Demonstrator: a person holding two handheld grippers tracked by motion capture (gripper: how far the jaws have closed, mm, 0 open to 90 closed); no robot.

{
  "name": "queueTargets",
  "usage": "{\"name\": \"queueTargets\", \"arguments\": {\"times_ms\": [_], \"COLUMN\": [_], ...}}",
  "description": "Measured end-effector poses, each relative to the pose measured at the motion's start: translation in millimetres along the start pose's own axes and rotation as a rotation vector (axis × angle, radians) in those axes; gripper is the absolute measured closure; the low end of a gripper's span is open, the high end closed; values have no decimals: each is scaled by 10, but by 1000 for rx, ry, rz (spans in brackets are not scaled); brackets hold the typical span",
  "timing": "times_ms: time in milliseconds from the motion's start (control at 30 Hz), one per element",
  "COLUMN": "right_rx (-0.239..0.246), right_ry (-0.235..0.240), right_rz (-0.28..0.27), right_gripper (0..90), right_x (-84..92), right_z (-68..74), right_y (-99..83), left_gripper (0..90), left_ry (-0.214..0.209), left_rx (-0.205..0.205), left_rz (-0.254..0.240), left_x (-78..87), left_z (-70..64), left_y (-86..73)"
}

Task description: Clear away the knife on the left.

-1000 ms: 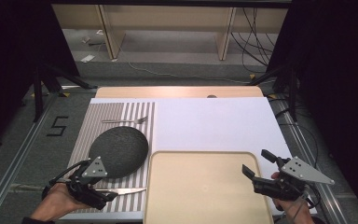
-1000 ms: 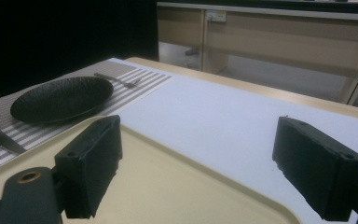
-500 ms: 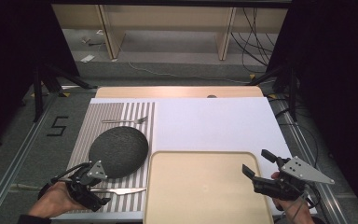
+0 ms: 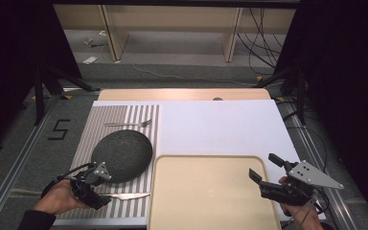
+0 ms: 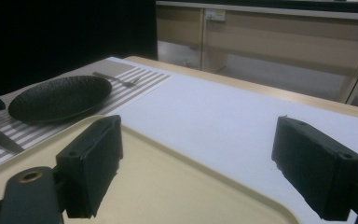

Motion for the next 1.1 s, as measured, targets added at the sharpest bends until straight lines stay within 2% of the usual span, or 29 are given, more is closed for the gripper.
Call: {"name": "queueTargets", "arguments": {"times_ms": [133, 267, 367, 433, 500, 533, 767, 800, 867, 900, 933, 1000, 1100], "right_rx": [-2, 0, -1, -1, 1, 2, 0, 1, 1, 2, 1, 2, 3], "right_ry": [-1, -2, -2, -2, -2, -2, -3, -2, -2, -2, -2, -3, 1], "right_rz": [1, 1, 1, 1, 0, 0, 4, 6, 9, 9, 7, 9, 6], "right_gripper": [172, 176, 176, 176, 177, 178, 180, 180, 180, 181, 181, 181, 181], "right_x": [2, -1, 1, 1, -1, -1, -2, -2, -2, -2, -4, -4, -3], "right_z": [-2, -2, -4, -4, -4, -3, -1, 2, 5, 4, 3, 5, 10], "right_y": [-1, 1, 1, 1, 1, 1, 0, -2, -2, -2, -2, -2, 0], "left_gripper": [358, 424, 457, 467, 514, 539, 609, 640, 652, 667, 721, 766, 786], "left_ry": [-11, -35, -57, -57, -50, -60, -43, -43, -40, -38, -35, -38, -41], "left_rx": [-11, 2, 7, 2, -2, -5, 13, 13, -16, -44, -68, -79, -101], "left_rz": [29, 40, 67, 75, 87, 94, 127, 127, 135, 144, 157, 163, 183], "left_x": [-44, -71, -103, -109, -107, -103, -108, -108, -108, -105, -107, -108, -113], "left_z": [11, 21, 29, 30, 32, 35, 38, 38, 14, -4, -32, -45, -62], "left_y": [4, 24, 49, 54, 70, 83, 116, 116, 127, 135, 151, 158, 181]}}
Point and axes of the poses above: each handheld gripper's, and its own axes: x roughly backward along the jaws, y roughly out of its top, z roughly to its left, the point moved 3 cm from there along -x, roughly forward along the jaws, and after that the axes turned 5 degrees about -x, right-handed, at the moved point
